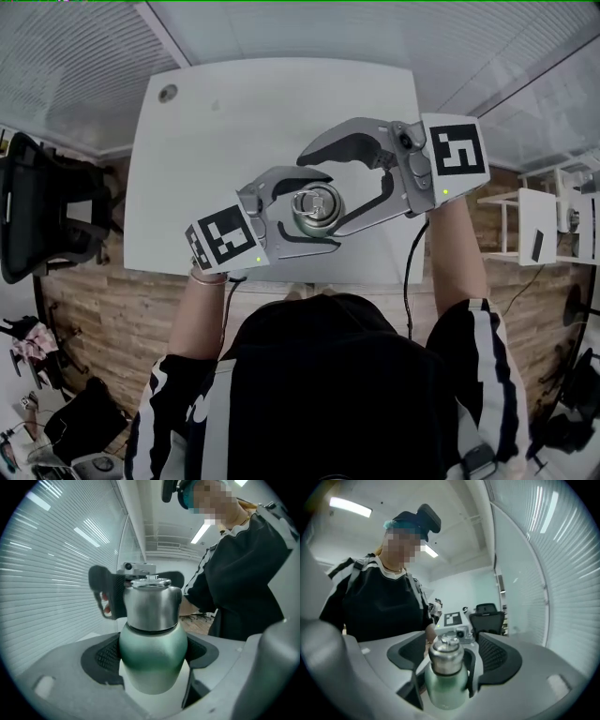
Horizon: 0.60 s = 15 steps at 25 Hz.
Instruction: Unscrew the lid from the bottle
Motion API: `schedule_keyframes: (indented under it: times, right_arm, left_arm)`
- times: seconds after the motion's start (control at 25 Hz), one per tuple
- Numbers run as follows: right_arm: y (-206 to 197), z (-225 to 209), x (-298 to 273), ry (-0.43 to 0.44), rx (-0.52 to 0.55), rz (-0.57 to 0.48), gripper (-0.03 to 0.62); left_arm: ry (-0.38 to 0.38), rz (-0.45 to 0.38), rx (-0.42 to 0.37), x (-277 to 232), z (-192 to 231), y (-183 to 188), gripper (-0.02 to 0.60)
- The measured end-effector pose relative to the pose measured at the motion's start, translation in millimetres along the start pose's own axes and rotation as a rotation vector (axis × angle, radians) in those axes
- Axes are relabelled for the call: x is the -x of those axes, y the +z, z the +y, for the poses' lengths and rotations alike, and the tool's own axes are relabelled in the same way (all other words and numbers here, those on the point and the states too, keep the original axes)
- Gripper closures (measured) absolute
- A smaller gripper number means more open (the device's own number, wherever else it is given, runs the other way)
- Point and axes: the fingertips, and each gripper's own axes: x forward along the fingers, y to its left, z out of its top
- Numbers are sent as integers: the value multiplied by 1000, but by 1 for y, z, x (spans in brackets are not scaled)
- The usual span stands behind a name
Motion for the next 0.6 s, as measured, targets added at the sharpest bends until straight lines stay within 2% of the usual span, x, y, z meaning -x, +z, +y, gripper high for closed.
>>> schedule_keyframes:
  times: [0.12,0.24,0.32,0.4,0.6]
  right_arm:
    - [16,-16,12,-275,57,-92,245]
    - [8,-29,19,-556,94,-72,243]
    - [-2,-34,21,-700,92,-59,244]
    - [-11,-35,21,-792,102,-60,246]
    - [-23,-36,20,-910,98,-77,285]
  left_arm:
    - [120,59,8,3,20,-14,196]
    - [187,75,33,9,31,-21,196]
    - [238,70,48,12,39,-22,196]
    - [291,57,68,13,47,-21,196]
    - [379,46,106,14,62,-20,196]
